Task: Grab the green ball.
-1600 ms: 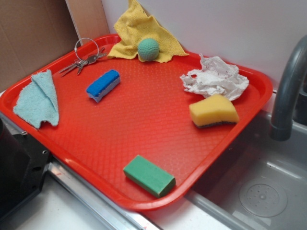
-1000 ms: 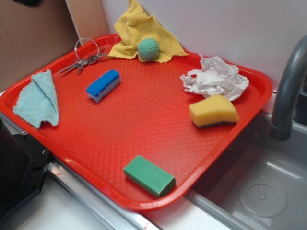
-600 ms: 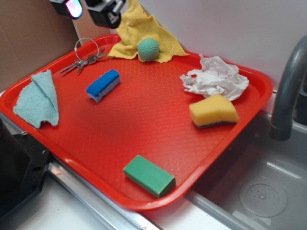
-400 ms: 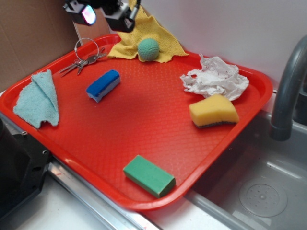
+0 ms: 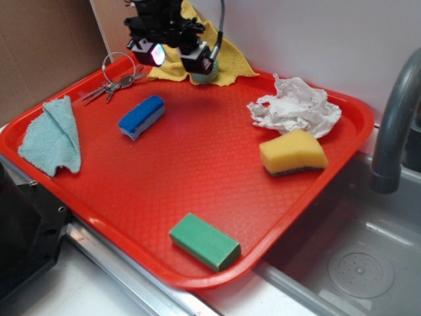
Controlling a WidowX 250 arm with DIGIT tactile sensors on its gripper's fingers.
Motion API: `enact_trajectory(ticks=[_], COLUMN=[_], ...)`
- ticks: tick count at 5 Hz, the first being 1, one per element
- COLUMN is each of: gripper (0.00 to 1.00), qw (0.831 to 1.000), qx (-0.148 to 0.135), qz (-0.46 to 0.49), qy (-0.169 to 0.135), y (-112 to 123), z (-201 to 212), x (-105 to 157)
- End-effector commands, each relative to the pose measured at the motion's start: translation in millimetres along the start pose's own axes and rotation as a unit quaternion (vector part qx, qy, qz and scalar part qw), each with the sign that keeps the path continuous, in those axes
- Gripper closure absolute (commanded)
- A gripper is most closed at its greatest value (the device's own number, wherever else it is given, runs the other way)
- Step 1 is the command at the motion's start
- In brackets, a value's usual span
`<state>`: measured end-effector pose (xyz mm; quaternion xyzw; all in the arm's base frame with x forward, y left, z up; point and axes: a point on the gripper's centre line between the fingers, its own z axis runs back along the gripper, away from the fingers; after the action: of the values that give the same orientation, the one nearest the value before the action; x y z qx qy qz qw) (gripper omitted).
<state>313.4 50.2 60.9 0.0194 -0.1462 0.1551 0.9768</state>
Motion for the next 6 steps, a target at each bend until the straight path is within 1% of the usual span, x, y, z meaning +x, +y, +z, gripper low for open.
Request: enact_trajectory(ticks=[1, 2, 3, 4, 5, 6], gripper=[0.0, 0.0, 1.0, 1.0, 1.0, 1.0], qw=[0.999, 1.0, 1.0, 0.999, 0.998, 0.997], qx=[-0.015, 0.003, 0.014, 0.011, 0.016, 0.022], qz=[-0.02, -0.021, -0.018, -0.038, -0.062, -0.076], qy=[-0.033, -0.012, 0.009, 0.007, -0.016, -0.026], y=[2, 6, 10, 21, 21, 17], z=[-5, -15, -21, 15, 58, 103], x=[46, 42, 30, -10, -33, -52])
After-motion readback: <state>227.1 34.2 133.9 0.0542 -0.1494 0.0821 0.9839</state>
